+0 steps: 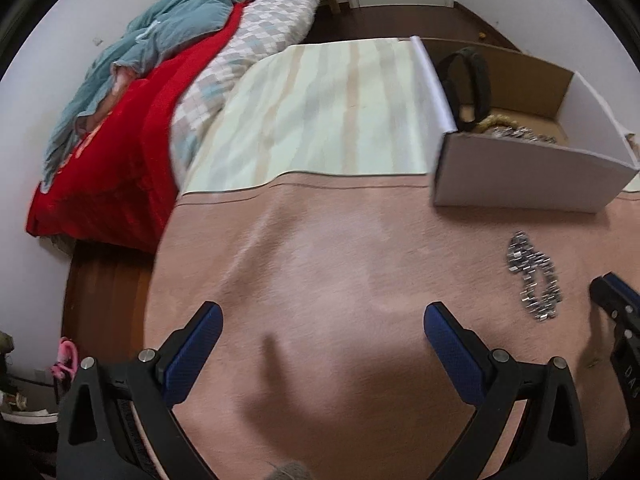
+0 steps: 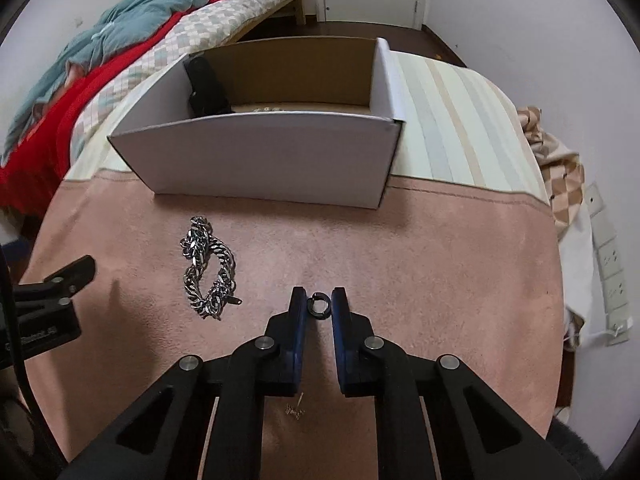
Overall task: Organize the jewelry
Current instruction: 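Grasp a black ring with the right tool while the left tool grasps the silver chain bracelet, then carry the ring and chain bracelet with both tools over the box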
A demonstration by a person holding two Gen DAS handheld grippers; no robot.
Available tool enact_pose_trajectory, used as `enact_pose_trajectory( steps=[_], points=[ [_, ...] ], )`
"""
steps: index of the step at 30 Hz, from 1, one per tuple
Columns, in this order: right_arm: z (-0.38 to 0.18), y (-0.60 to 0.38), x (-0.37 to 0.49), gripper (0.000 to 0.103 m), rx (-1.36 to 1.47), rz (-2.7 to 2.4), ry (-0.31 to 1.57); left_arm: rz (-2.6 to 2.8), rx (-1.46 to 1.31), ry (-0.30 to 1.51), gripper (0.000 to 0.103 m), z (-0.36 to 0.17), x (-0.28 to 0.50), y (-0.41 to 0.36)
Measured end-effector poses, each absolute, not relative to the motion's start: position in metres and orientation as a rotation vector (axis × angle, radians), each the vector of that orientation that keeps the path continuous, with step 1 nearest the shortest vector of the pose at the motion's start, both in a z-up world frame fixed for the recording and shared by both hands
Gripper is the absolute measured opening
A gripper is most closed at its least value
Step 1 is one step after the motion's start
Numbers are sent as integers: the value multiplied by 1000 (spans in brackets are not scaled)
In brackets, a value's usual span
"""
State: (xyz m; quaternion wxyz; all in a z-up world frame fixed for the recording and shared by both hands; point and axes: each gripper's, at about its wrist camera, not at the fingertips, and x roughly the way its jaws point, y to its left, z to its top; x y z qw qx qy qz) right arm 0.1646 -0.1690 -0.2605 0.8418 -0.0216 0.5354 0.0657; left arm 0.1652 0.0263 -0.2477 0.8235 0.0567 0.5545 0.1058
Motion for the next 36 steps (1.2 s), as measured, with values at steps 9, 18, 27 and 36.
enact_pose_trajectory(
  steps=[9, 18, 27, 36],
  points=[
    [-243, -215, 161, 13, 77, 61, 1114, -2, -30, 1234, 95, -254, 201, -27],
    [-243, -231, 159, 13, 99, 32, 1121, -145, 56, 1233, 6, -259, 205, -66],
    [-209, -228, 154, 13, 164, 79, 1061, -194, -58, 1167, 5, -204, 186, -36],
    [-136, -218, 178, 13, 207, 203, 971, -288, -83, 1029, 5, -109, 200, -29]
  ],
)
